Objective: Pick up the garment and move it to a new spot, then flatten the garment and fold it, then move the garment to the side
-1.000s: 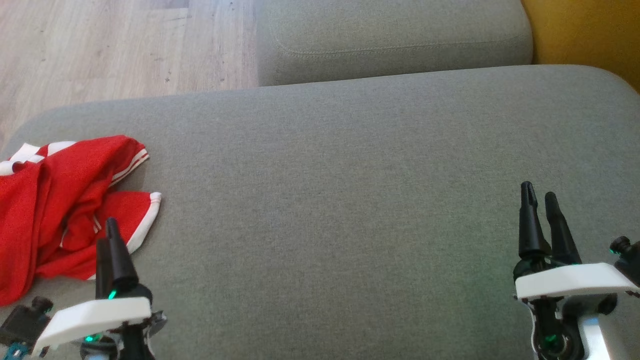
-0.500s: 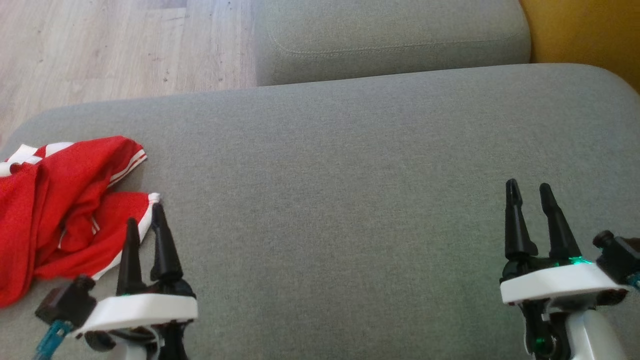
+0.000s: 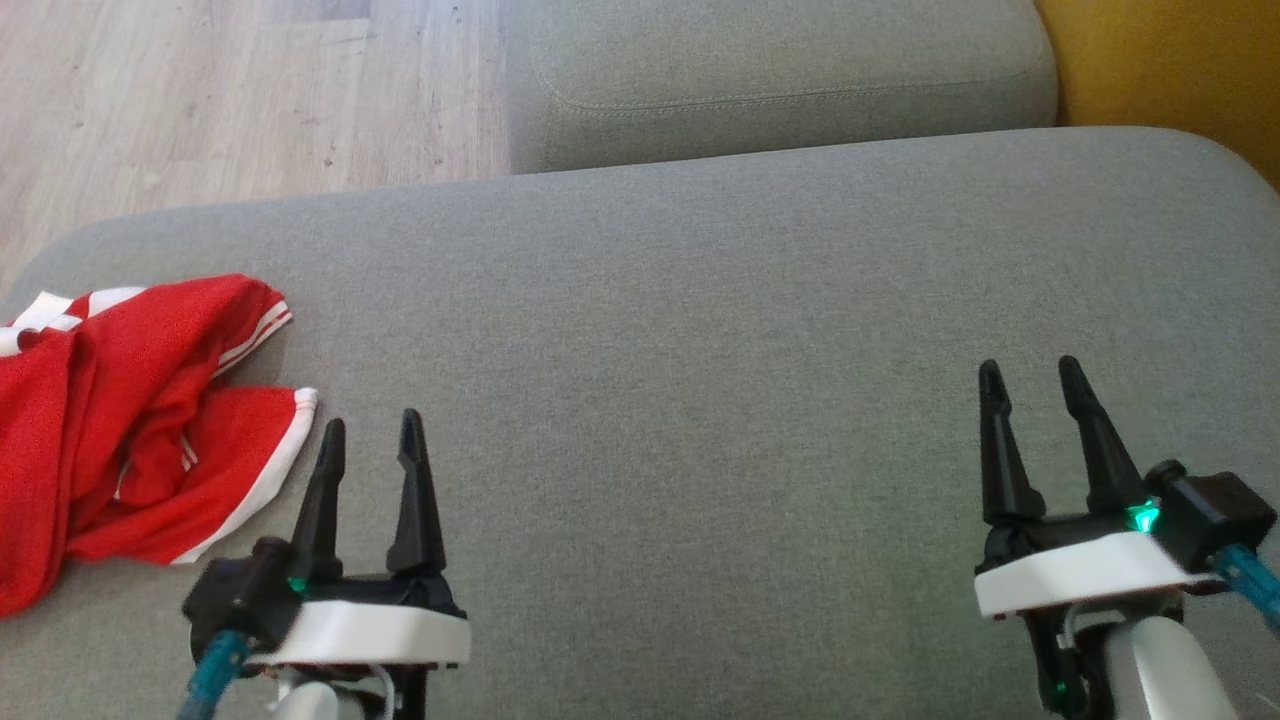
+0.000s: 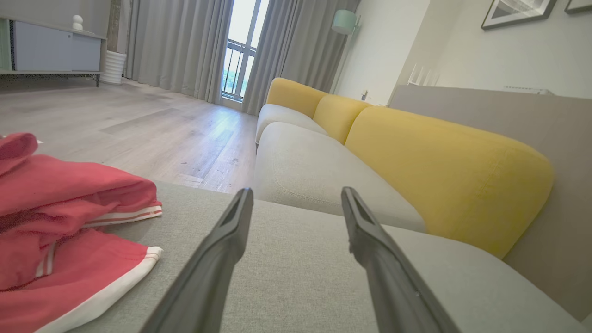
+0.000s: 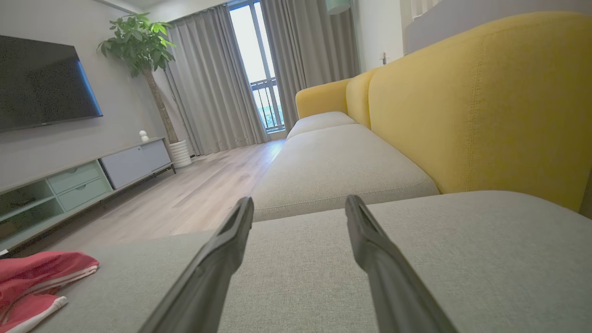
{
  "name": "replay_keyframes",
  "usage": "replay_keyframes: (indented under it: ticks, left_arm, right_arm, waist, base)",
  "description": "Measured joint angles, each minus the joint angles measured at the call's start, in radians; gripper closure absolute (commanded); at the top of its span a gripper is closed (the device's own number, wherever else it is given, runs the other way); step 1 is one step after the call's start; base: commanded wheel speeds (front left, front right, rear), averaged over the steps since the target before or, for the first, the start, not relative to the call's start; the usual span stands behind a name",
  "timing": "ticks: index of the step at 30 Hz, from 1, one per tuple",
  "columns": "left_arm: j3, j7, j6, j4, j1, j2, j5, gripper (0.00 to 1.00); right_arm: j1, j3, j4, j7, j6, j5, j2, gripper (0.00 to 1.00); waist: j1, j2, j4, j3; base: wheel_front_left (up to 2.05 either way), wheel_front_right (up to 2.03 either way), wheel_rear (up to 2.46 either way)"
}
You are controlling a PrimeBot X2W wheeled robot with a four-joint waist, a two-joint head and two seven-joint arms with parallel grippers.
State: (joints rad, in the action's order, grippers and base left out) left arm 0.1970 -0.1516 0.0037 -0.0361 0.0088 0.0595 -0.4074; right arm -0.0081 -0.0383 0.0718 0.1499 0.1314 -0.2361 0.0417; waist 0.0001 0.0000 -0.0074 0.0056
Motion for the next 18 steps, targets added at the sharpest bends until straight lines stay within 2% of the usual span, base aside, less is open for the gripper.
replay_keyframes:
  ticks: [10,14,18]
  left_arm:
    - [0.105,-0.027,0.094,-0.009,0.000,0.046,0.129,0.00]
    - [0.111,-0.041,0.099,-0.022,0.000,0.045,0.128,0.00]
    - [0.090,-0.055,0.065,-0.026,0.000,0.028,0.103,0.00]
  right_arm:
    - [0.001,-0.028,-0.005,0.029,0.000,0.114,0.000,0.00]
    - [0.002,-0.041,-0.001,0.045,0.000,0.104,0.000,0.00]
    - [0.007,-0.045,0.013,0.055,0.000,0.042,0.000,0.00]
  waist:
    - [0.0000,0.0000,0.002,-0.001]
    - [0.0000,0.0000,0.003,-0.002]
    - [0.0000,0.0000,0.003,-0.003]
  base:
    - [0.00,0.00,0.00]
    - [0.00,0.00,0.00]
    - [0.00,0.00,0.00]
